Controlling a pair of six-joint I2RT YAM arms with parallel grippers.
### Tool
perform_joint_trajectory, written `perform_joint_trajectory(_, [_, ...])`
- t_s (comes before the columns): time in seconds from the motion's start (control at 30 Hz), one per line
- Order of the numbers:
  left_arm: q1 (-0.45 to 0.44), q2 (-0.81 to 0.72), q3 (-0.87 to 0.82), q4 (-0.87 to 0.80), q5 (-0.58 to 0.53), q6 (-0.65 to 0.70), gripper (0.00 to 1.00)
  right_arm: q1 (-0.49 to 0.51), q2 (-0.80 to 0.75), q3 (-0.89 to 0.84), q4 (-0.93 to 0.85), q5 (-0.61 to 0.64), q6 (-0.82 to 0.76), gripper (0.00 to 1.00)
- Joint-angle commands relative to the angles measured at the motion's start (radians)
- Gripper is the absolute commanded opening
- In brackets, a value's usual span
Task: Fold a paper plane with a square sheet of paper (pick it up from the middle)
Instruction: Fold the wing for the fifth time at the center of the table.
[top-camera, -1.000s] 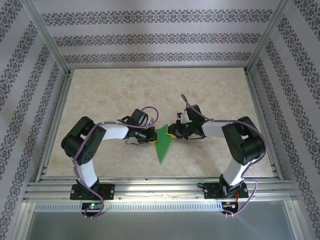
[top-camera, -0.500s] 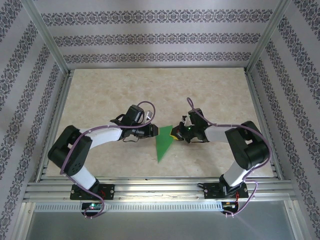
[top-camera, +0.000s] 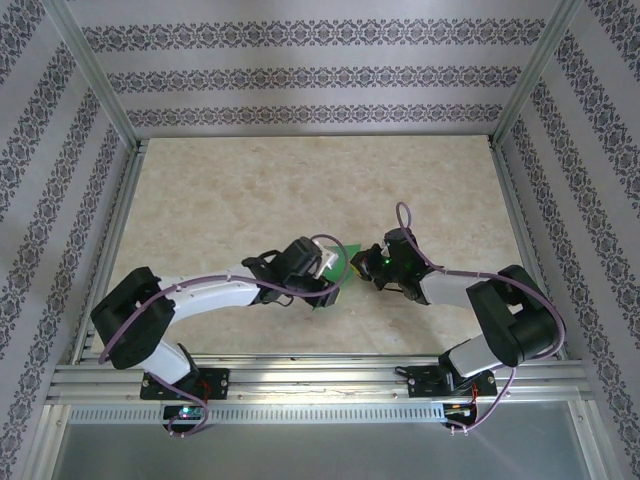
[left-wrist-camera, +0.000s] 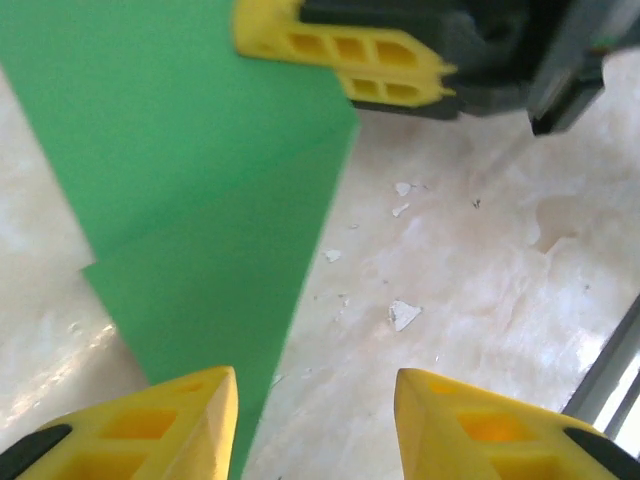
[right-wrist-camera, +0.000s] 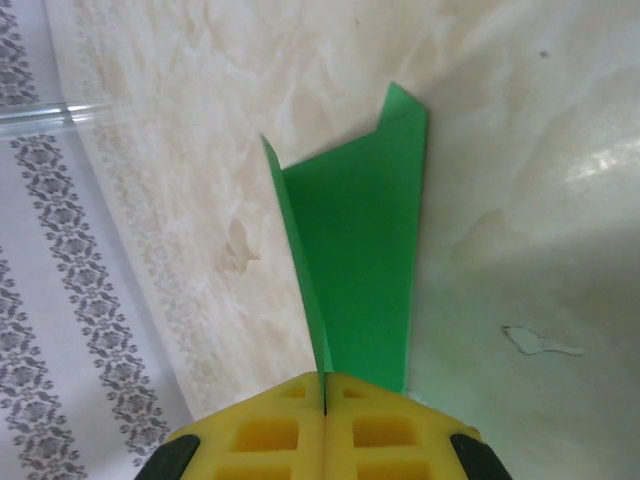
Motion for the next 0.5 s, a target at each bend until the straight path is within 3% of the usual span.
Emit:
perform_joint_trajectory(0.0, [-0.066, 0.048, 0.068, -0.091, -0.153, 0.116, 0.48, 0.014, -0.012, -0.011, 0.037, 0.031, 0.03, 0.0])
perform_joint_trajectory(0.2, [-0.125, 0.134, 0.143, -0.165, -0.31, 0.146, 0.53, 0.019, -0.017, -0.011, 0.04, 0.034, 0.035, 0.0])
perform_joint_trajectory(0.47, [-0.14, 0.178, 0.161, -0.176, -0.369, 0.157, 0.52, 0.019, -0.016, -0.013, 0.045, 0.033, 0.039, 0.0])
